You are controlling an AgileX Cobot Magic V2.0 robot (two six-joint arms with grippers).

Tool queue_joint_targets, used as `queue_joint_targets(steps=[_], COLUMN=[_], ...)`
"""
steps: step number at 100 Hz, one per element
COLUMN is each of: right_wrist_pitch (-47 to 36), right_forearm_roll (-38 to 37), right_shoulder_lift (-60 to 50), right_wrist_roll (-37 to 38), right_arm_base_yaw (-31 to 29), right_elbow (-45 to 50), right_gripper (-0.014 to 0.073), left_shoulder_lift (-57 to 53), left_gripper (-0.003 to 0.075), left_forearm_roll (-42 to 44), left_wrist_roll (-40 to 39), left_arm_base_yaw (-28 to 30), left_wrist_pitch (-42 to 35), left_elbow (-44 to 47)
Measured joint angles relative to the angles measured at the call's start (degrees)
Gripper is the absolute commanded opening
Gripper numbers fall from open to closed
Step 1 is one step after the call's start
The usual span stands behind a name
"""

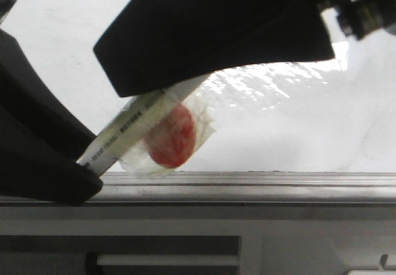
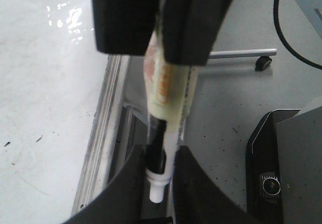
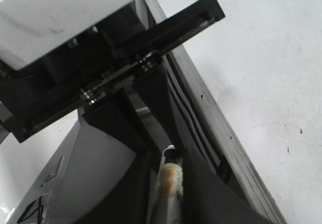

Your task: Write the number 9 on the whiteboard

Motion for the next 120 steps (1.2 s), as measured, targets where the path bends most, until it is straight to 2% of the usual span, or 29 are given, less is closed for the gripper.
queue_joint_targets(steps=[5,9,14,24,29,34,49,61,69,76,85,97,120], right_wrist_pitch=[0.4,1.4,2.9,7.8,11.5,17.5,32.4,42.2,47.7,48.8,45.4,34.6,17.3], right_forearm_roll=[-0.6,-0.9,-1.2,-4.5,-8.8,-15.0,-36.1,-49.9,-56.3,-60.4,-63.6,-68.0,-81.7], right_shoulder_lift=[0.0,0.0,0.0,0.0,0.0,0.1,0.4,0.4,0.4,-0.1,-1.6,-3.8,-6.0], right_wrist_roll=[0.0,0.0,0.1,2.5,5.9,10.7,27.2,36.7,41.6,45.6,50.5,56.8,69.9], right_arm_base_yaw=[-0.2,-0.7,-1.5,-3.5,-4.3,-4.8,-4.9,-5.2,-5.2,-5.2,-5.2,-5.2,-5.2], right_elbow=[0.0,-0.3,-1.0,-3.6,-5.8,-8.3,-18.7,-26.8,-31.0,-33.0,-33.0,-29.1,-14.6], right_gripper=[-0.0061,-0.0061,-0.006,-0.0059,-0.0059,-0.0059,-0.0059,-0.0056,-0.0056,-0.0049,-0.0039,-0.0039,-0.0039], left_shoulder_lift=[-0.1,-0.2,-0.9,-3.1,-4.6,-6.6,-14.0,-19.3,-21.8,-23.2,-24.0,-24.1,-24.1], left_gripper=[-0.0005,0.0041,0.0132,0.0386,0.0474,0.0512,0.0494,0.0392,0.0312,0.0257,0.0206,0.0157,0.015], left_forearm_roll=[-0.2,-0.8,-1.3,-3.7,-4.8,-5.4,-6.2,-6.2,-6.4,-6.5,-6.8,-8.4,-11.0], left_wrist_roll=[-0.3,-0.6,-0.8,-1.8,-3.4,-5.5,-11.3,-14.6,-16.2,-17.2,-17.7,-18.1,-18.1], left_arm_base_yaw=[0.0,0.0,0.0,0.0,0.0,0.0,0.0,0.1,0.8,2.0,3.5,5.1,5.7], left_wrist_pitch=[0.0,0.0,0.0,-0.5,-1.4,-3.3,-5.7,-7.2,-8.8,-9.8,-10.4,-11.4,-16.4], left_elbow=[0.0,0.0,0.1,0.2,0.2,0.2,0.0,0.1,1.0,2.4,4.3,5.6,5.9])
